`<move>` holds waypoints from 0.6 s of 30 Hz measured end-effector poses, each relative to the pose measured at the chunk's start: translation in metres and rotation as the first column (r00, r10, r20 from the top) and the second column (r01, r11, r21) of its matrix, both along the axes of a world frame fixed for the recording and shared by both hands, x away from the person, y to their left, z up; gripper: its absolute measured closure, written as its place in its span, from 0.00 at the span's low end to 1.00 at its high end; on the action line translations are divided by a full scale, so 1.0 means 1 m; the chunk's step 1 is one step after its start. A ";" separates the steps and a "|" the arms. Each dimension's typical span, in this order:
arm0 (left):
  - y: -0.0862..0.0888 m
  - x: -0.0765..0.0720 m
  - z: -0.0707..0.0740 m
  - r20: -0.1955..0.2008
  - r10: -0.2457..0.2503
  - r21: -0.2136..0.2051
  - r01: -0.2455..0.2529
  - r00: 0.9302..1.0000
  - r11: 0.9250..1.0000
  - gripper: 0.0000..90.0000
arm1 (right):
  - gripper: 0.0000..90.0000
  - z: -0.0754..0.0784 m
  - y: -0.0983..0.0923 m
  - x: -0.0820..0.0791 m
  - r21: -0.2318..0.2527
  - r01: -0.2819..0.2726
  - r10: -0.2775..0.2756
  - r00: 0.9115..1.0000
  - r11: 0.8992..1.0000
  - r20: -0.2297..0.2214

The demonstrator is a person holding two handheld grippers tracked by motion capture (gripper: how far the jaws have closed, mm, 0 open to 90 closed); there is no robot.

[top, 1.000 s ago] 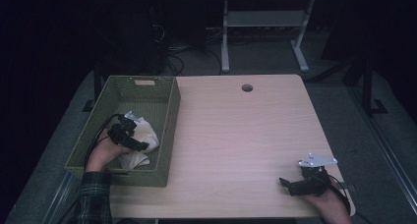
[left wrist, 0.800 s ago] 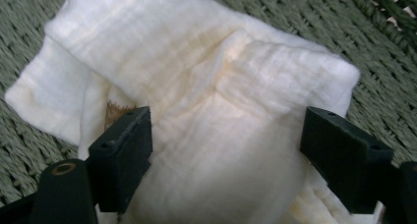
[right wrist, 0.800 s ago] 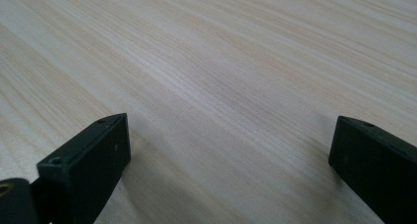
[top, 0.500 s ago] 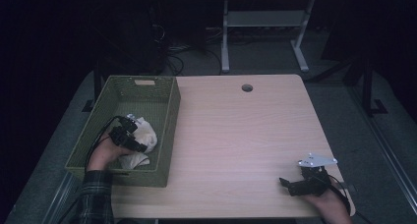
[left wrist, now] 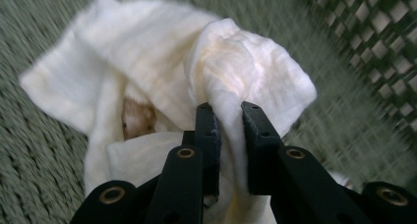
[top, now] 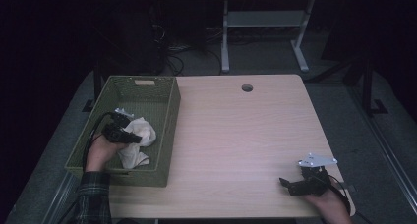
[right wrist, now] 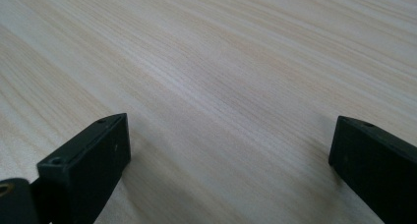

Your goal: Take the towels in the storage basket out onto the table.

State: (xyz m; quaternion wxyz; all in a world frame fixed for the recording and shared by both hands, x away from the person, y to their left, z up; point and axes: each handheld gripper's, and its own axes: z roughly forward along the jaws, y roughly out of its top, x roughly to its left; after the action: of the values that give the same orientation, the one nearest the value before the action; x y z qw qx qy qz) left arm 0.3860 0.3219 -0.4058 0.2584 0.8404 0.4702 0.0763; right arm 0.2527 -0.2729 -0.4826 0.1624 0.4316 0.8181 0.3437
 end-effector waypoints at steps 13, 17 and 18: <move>0.012 -0.010 0.031 0.169 0.037 -0.186 -0.005 0.985 0.983 0.88 | 0.02 0.000 0.000 0.000 0.000 0.000 0.000 1.000 1.000 -0.001; 0.014 -0.014 0.043 0.216 0.065 -0.255 -0.008 0.974 0.967 0.88 | 0.02 0.000 0.000 0.000 0.000 0.000 0.000 1.000 1.000 -0.001; 0.014 -0.016 0.046 0.230 0.071 -0.267 -0.007 0.971 0.964 0.89 | 0.02 0.000 0.000 0.000 0.000 0.000 0.000 1.000 1.000 0.000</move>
State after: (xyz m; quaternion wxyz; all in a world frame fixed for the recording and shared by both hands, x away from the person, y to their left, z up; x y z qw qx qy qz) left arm 0.3705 0.3362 -0.3602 0.4207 0.7739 0.4584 0.1180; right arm 0.2527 -0.2729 -0.4826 0.1624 0.4316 0.8181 0.3436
